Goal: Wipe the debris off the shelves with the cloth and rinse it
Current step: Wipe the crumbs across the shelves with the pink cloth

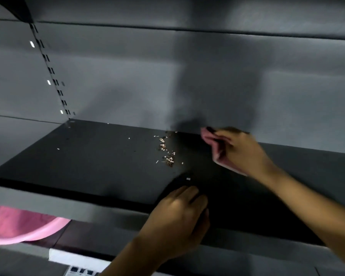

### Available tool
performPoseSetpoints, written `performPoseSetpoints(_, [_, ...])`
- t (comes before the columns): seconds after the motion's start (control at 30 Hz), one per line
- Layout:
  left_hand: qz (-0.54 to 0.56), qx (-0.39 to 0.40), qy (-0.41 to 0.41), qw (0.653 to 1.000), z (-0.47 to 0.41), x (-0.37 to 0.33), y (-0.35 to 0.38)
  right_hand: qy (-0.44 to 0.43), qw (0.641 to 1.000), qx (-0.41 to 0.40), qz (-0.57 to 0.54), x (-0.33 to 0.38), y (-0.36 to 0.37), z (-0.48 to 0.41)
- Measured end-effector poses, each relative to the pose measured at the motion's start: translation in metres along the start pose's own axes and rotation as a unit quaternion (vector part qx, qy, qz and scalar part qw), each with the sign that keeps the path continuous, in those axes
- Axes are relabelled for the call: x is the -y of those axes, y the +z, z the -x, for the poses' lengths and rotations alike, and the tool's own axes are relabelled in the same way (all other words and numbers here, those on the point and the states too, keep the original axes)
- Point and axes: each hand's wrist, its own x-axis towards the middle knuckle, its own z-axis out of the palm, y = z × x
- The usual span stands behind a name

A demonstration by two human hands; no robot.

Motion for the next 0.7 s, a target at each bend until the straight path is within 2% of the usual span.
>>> performPoseSetpoints(0.03, [-0.002,-0.001,0.004,1.000,0.004,0.005,-0.002,-0.014,0.998,-0.007,0.056,-0.006,-0.018,0.021])
performPoseSetpoints(0.07, [-0.003,-0.006,0.010,1.000,0.007,0.008,-0.004,-0.005,0.993,0.023,0.118,-0.014,-0.032,0.040])
performPoseSetpoints(0.13, [-0.014,-0.012,0.018,1.000,0.007,0.008,-0.002,0.099,0.955,0.181,0.214,-0.023,-0.040,0.074])
performPoseSetpoints(0.17, [-0.022,-0.013,0.017,1.000,0.006,0.005,0.001,0.137,0.929,0.235,0.249,-0.022,-0.037,0.083])
performPoseSetpoints(0.2, [-0.030,-0.011,0.009,0.999,0.004,0.003,0.003,0.143,0.919,0.244,0.273,-0.016,-0.033,0.087])
performPoseSetpoints(0.37, [-0.044,0.013,-0.031,0.998,0.001,0.001,0.008,-0.069,0.956,0.107,0.263,0.036,0.008,0.070])
performPoseSetpoints(0.47, [-0.046,0.014,-0.057,0.997,0.001,0.004,0.003,-0.113,0.955,0.128,0.243,0.061,0.038,0.036])
performPoseSetpoints(0.57, [-0.054,-0.007,-0.060,0.997,0.002,0.006,0.002,-0.042,0.981,0.125,0.145,0.061,0.055,0.002])
performPoseSetpoints(0.63, [-0.055,-0.016,-0.055,0.997,0.004,0.005,0.004,-0.009,0.996,0.064,0.059,0.055,0.048,-0.007])
performPoseSetpoints(0.7, [-0.057,-0.027,-0.047,0.997,0.003,0.004,0.006,-0.019,1.000,-0.002,0.006,0.048,0.022,-0.008])
